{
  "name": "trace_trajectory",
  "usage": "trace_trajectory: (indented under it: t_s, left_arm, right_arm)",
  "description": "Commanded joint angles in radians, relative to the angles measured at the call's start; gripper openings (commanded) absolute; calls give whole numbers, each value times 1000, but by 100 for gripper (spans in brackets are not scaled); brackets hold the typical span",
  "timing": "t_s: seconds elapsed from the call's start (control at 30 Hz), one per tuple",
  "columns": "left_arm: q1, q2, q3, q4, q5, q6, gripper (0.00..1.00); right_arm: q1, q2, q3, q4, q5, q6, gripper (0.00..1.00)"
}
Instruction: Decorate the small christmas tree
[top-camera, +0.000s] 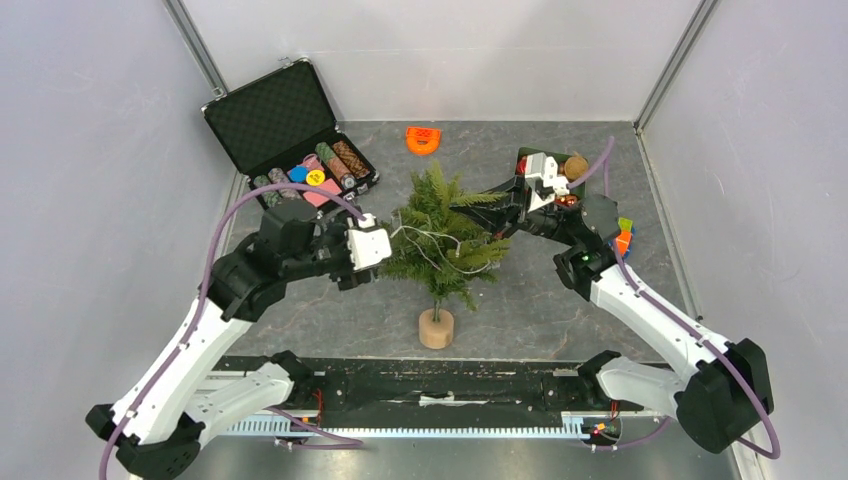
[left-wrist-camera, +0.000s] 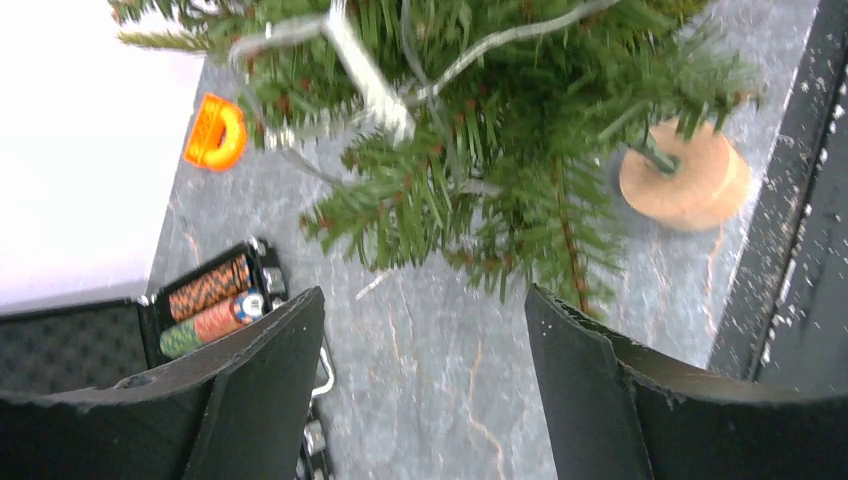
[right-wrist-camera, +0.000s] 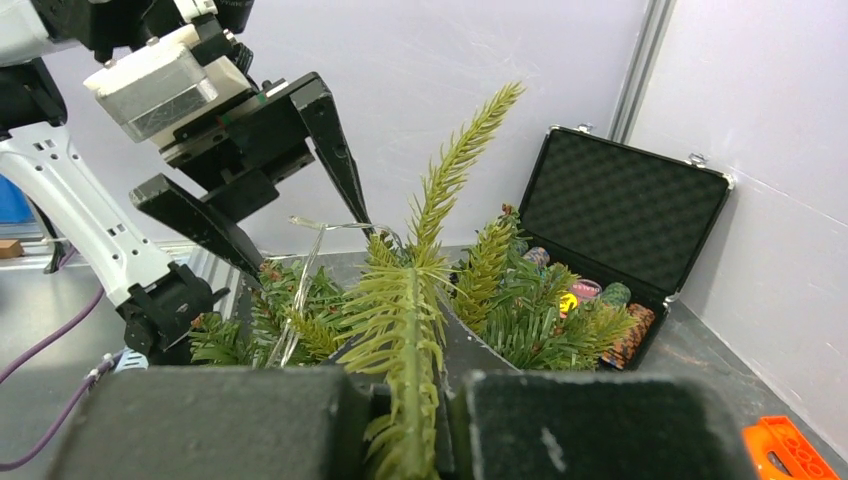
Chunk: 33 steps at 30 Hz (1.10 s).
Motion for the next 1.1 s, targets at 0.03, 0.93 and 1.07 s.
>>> trace_trajectory:
  t_s: [0.03,0.93,1.07]
  left_arm:
    - [4,-64,144,-226,1,-26,81]
    - [-159,262,302,108,322,-299,66]
    - [-160,246,267,110,418,-304,7]
  right_arm:
    - [35,-24,-9,-41,-51,-49,0]
    - [237,-73,-52,-54,-48,-169,0]
    - [237,-87,-49,-81,-12,-185,22]
